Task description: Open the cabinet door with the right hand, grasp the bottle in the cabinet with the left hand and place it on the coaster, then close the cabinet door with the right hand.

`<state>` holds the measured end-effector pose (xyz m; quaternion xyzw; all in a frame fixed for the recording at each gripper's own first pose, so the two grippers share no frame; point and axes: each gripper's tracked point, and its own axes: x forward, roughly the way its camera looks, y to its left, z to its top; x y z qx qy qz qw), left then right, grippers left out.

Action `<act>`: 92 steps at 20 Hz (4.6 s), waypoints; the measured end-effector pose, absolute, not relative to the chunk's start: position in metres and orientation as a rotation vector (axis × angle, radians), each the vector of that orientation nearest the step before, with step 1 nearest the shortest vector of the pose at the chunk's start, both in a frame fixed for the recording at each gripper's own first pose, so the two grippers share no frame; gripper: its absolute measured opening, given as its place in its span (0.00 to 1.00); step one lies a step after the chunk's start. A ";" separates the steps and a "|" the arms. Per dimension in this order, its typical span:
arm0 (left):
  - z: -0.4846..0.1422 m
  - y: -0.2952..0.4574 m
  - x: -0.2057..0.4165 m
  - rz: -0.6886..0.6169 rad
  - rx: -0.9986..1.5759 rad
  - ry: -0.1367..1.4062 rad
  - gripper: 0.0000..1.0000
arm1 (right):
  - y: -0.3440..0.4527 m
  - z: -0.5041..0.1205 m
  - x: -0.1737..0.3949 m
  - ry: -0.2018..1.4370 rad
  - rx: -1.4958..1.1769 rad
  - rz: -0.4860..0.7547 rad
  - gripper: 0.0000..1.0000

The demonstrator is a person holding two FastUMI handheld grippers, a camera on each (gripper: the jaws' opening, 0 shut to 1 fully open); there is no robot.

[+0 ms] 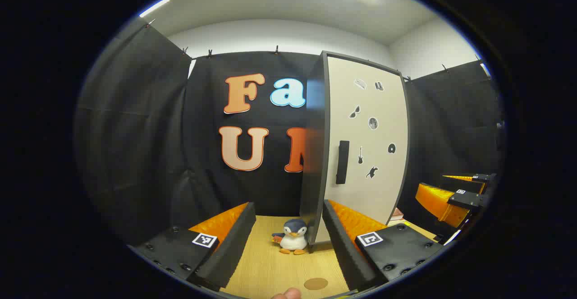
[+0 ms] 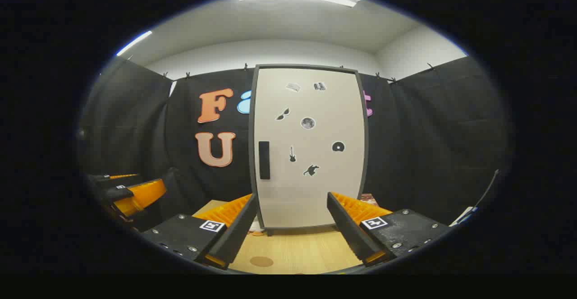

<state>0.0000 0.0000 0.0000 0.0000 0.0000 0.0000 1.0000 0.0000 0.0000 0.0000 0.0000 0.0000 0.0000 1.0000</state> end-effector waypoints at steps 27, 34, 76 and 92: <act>-0.030 0.038 0.046 0.028 -0.015 0.054 0.97 | 0.031 0.004 0.071 0.010 0.032 0.031 0.94; -0.038 0.070 0.069 0.035 -0.007 0.067 0.99 | 0.070 0.018 0.136 -0.009 0.016 0.059 0.95; -0.104 0.086 0.067 0.111 0.016 0.222 0.97 | 0.016 0.012 0.149 0.027 0.113 0.072 0.23; -0.096 -0.042 -0.027 0.077 0.073 0.204 0.94 | -0.126 0.003 0.025 -0.005 0.154 0.036 0.19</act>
